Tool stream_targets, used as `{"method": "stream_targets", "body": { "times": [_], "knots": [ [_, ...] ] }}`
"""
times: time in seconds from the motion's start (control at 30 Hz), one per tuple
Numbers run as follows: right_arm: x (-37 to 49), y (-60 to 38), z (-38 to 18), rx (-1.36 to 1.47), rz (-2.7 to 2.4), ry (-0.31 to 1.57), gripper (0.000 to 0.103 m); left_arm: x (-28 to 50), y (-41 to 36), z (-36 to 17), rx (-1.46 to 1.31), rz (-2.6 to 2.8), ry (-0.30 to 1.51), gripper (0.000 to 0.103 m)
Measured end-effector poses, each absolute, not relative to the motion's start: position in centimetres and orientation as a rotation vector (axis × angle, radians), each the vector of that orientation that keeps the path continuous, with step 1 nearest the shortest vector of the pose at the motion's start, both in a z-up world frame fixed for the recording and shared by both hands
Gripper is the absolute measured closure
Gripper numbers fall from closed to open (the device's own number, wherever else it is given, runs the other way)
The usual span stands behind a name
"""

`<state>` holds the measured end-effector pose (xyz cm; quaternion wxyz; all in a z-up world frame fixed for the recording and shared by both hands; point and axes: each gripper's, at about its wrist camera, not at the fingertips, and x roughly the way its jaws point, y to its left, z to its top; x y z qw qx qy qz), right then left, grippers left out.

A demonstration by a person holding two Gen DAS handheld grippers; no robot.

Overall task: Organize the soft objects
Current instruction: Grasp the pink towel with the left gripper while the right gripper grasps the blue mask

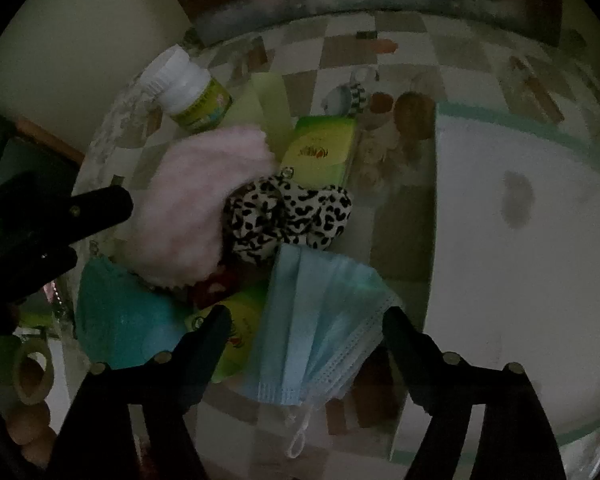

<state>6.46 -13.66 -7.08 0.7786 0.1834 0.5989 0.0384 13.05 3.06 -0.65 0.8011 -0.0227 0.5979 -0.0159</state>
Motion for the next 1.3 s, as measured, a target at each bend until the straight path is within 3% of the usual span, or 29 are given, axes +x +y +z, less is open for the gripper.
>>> {"method": "stream_targets", "body": {
  "times": [0.4, 0.5, 0.7, 0.77, 0.87, 0.97, 1.3],
  "knots": [
    [7.1, -14.0, -7.7, 0.401, 0.055, 1.3, 0.036, 13.0, -0.4, -0.9, 0.058, -0.122, 1.236, 0.001],
    [6.9, -14.3, -7.7, 0.393, 0.053, 1.297, 0.042, 12.9, -1.0, -1.0, 0.074, -0.138, 1.231, 0.006],
    [6.7, -14.9, -8.0, 0.4, 0.055, 1.285, 0.047, 13.1, -1.4, -2.1, 0.048, -0.17, 1.259, 0.035],
    [6.6, -15.2, -8.0, 0.406, 0.057, 1.288, 0.048, 13.0, -1.5, -2.4, 0.042, -0.177, 1.271, 0.054],
    [6.5, -15.5, -8.0, 0.407, 0.062, 1.29, 0.048, 13.2, -1.3, -2.9, 0.019, -0.189, 1.283, 0.075],
    [6.5, -15.6, -8.0, 0.398, 0.059, 1.29, 0.05, 13.1, -1.0, -2.9, 0.002, -0.19, 1.278, 0.087],
    [6.5, -16.2, -8.3, 0.407, 0.04, 1.271, 0.069, 13.3, -0.3, -3.2, -0.057, -0.192, 1.281, 0.095]
  ]
}}
